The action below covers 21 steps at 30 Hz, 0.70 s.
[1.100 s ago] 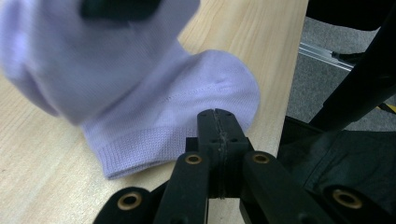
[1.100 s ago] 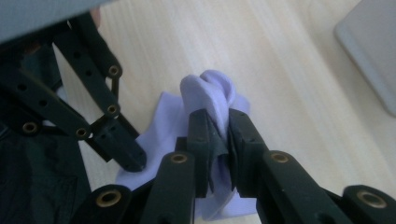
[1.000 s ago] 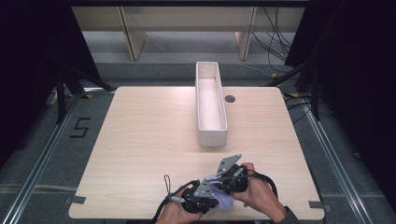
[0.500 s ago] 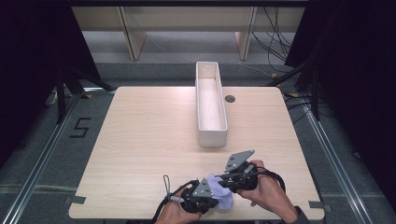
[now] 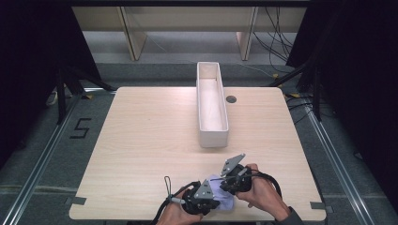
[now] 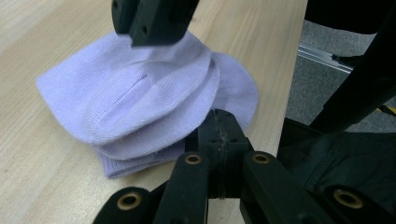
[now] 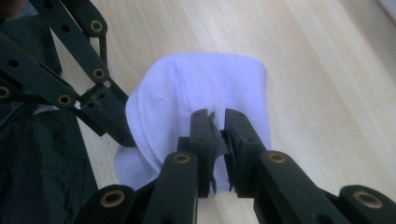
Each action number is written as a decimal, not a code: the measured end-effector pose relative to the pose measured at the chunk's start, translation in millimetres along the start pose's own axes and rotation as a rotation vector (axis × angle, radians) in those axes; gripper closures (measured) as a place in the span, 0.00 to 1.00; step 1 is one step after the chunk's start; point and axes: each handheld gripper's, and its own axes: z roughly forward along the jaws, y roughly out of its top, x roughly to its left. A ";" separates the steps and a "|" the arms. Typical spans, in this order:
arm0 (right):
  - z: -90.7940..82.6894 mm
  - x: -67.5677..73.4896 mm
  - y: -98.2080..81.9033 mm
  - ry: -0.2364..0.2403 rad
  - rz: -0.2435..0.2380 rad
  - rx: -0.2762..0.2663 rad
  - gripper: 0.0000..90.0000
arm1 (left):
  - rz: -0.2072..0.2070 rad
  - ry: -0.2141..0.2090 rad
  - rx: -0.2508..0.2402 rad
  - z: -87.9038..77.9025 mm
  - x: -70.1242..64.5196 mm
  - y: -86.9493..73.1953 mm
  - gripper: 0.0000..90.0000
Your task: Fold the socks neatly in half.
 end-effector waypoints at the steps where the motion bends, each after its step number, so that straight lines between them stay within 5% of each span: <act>1: 1.4 0.5 0.0 0.001 -0.003 0.005 0.91 | 0.011 0.007 0.004 -0.3 0.8 0.2 1.00; 9: 8.1 6.3 -1.5 0.026 -0.017 0.028 0.92 | -0.021 -0.012 -0.012 1.8 -0.6 -0.6 0.99; 21: 19.8 8.8 -4.6 0.048 -0.018 0.059 0.94 | -0.014 -0.010 -0.026 -2.9 -2.3 1.8 0.92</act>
